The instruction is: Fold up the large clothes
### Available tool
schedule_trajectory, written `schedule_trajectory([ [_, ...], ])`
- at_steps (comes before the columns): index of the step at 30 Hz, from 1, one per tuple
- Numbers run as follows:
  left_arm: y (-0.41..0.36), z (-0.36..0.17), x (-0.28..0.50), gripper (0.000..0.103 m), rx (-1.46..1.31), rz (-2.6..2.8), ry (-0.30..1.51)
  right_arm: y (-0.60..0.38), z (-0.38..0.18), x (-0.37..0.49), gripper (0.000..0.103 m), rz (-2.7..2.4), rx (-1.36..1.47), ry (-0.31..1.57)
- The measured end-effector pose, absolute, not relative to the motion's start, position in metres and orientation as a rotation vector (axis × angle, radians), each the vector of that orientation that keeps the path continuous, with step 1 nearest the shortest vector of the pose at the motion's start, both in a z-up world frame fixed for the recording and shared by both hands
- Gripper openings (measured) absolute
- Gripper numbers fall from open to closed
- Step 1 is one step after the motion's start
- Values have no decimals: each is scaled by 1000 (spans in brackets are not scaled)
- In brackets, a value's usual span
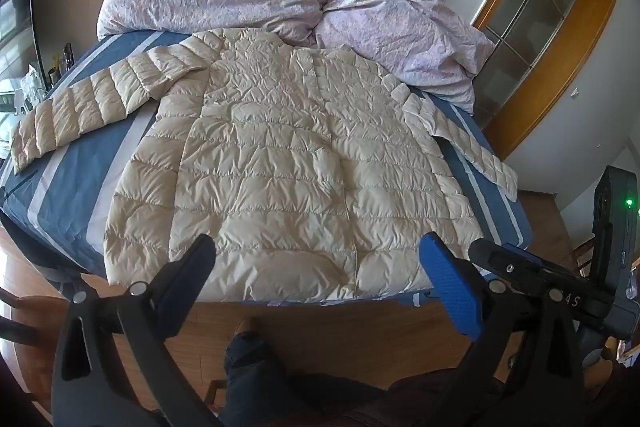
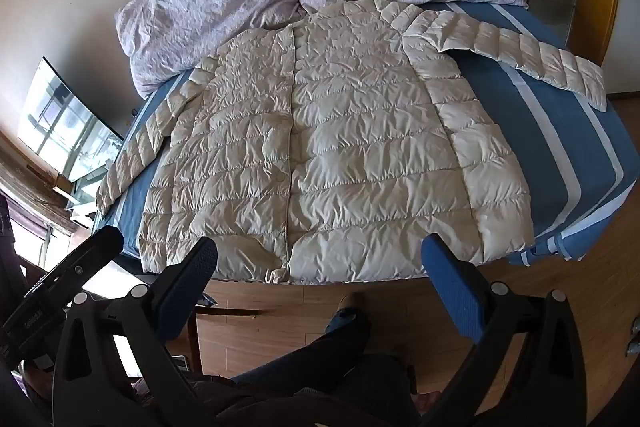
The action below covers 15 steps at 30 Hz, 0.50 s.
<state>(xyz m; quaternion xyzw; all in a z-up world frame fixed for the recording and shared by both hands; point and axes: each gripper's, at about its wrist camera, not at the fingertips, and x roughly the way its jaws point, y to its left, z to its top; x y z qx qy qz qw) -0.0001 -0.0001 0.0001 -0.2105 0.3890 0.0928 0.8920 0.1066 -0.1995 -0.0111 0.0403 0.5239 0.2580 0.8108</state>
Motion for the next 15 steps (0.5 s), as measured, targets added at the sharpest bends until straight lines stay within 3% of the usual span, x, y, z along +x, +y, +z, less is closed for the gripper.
schedule_trajectory([
  [15, 0, 0, 0, 101, -438, 192, 808, -200, -10, 106, 102, 554, 90, 1114],
])
